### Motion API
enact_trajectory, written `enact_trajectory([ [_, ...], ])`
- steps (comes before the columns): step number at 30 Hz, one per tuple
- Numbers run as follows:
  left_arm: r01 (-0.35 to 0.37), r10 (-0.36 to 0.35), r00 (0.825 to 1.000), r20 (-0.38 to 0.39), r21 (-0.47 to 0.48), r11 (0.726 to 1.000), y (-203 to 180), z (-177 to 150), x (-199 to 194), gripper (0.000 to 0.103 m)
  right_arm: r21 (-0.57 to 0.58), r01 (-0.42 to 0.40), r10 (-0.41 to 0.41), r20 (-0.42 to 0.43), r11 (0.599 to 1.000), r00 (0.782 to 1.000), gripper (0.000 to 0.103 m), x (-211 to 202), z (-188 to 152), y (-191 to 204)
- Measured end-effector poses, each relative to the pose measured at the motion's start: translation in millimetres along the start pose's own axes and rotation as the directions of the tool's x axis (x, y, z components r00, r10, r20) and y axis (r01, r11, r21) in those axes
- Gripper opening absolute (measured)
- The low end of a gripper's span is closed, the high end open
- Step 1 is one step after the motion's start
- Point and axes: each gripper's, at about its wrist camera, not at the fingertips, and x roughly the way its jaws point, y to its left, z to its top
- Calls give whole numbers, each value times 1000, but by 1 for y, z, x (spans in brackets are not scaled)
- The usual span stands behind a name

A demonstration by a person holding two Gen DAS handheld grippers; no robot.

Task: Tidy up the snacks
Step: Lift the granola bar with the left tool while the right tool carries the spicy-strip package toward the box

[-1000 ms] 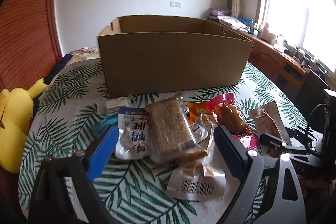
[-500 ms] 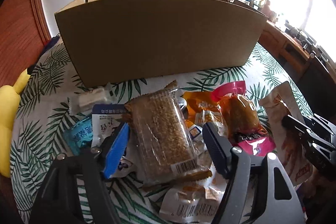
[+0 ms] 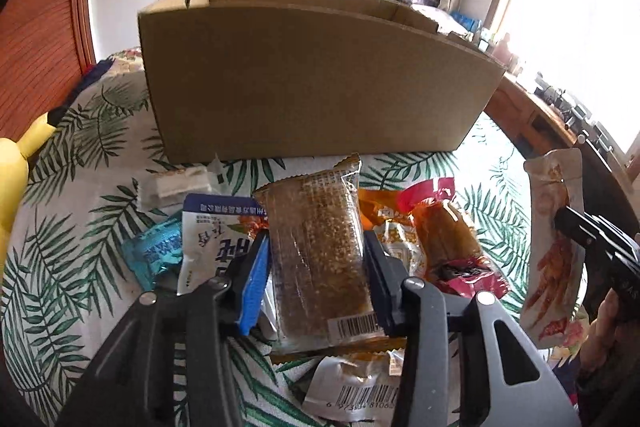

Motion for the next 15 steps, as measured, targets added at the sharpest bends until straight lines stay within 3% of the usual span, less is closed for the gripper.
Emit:
enact_trajectory([
  [15, 22, -27, 996, 81, 52, 998, -15, 3, -32, 44, -28, -43, 45, 65, 999, 997, 21, -24, 45, 4],
])
